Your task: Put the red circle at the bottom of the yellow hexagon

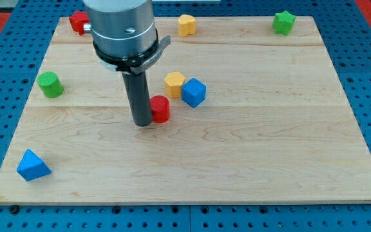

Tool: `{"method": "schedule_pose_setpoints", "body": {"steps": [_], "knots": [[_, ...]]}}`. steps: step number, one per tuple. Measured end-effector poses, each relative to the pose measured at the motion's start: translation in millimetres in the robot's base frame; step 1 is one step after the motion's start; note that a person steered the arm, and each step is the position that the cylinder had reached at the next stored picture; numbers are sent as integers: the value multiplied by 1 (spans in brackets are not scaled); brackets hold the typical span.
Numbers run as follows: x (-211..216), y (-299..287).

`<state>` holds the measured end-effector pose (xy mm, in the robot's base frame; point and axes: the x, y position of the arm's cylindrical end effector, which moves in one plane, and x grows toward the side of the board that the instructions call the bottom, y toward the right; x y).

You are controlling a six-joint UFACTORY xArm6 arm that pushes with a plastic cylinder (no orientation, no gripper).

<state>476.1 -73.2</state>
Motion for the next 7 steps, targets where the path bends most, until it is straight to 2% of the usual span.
{"method": "schedule_pose_setpoints", "body": {"steps": [6,7], "knots": [[-29,24],[21,20]]}}
